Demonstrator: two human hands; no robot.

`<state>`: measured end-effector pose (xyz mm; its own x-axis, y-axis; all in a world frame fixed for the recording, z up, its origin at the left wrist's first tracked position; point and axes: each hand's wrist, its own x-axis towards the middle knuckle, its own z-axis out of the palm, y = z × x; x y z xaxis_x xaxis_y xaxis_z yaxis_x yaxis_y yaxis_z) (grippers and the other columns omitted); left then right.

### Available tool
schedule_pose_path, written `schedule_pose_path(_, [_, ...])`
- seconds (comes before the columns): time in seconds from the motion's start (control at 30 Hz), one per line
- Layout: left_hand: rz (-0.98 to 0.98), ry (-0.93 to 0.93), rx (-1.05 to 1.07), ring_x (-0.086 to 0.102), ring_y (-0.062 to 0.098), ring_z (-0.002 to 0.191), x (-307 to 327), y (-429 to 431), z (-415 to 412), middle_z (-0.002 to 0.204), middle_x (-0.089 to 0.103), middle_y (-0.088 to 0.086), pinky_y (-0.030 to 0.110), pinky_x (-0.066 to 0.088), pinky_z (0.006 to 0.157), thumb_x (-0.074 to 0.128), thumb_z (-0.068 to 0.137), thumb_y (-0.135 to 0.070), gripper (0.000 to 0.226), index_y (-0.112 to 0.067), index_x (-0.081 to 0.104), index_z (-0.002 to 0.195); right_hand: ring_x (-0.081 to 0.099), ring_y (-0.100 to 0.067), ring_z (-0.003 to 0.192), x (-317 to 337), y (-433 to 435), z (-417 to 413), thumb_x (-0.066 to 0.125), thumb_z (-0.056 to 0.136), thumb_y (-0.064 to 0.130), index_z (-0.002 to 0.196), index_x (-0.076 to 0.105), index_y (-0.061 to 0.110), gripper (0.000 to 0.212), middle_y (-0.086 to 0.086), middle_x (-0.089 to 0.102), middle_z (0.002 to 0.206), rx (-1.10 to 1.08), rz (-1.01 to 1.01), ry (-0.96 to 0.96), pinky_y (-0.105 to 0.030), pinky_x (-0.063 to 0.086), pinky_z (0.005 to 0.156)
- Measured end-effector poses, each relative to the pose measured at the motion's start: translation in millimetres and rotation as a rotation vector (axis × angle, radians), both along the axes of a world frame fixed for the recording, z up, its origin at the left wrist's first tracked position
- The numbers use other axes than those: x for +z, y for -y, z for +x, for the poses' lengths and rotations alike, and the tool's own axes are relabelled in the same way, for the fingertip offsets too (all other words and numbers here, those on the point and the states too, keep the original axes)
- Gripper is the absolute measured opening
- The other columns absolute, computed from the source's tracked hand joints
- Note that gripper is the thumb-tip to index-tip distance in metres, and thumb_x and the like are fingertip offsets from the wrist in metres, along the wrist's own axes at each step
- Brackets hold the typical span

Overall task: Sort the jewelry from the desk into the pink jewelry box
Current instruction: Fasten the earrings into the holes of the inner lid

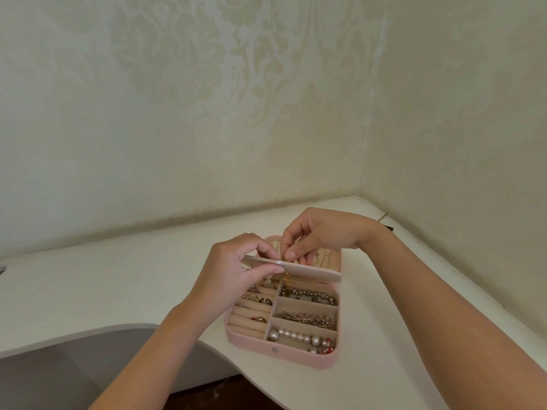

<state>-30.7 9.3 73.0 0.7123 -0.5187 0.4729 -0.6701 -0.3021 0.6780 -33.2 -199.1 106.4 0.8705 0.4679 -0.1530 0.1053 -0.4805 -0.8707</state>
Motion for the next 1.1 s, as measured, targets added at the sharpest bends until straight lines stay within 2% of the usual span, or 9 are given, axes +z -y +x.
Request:
schedule_pose_path(0.23, [-0.005,-0.016,0.003,0.059,0.006,0.078,0.3,-0.5,-0.9,0.078,0.066,-0.012,0.008,0.038,0.070,0.082,0.067,-0.023,0.018,-0.032,0.067,0.069,0.061,-0.005,0.063,-4.3,4.7,0.4,0.062,0.087,0.002,0.088,0.068,0.010,0.011,0.006,0.067,0.070,-0.004,0.098,-0.049,-0.015,0.051,0.063])
schedule_pose_path(0.67, [-0.006,-0.011,-0.005,0.060,0.008,0.079,0.4,-0.6,-0.8,0.078,0.066,-0.012,0.009,0.039,0.071,0.081,0.067,-0.024,0.015,-0.029,0.068,0.070,0.059,-0.004,0.062,-3.9,2.1,0.6,0.064,0.086,0.004,0.087,0.069,0.012,0.010,0.009,0.066,0.067,0.011,0.070,-0.037,-0.014,0.049,0.061])
schedule_pose_path(1.1, [-0.001,0.000,-0.013,0.061,0.009,0.079,-1.3,-2.5,-1.6,0.079,0.066,-0.012,0.014,0.042,0.072,0.081,0.066,-0.026,0.017,-0.034,0.067,0.070,0.058,-0.001,0.059,-5.2,0.8,-0.9,0.061,0.087,0.000,0.088,0.067,0.009,0.010,0.012,0.066,0.065,0.020,0.085,-0.055,-0.012,0.048,0.060])
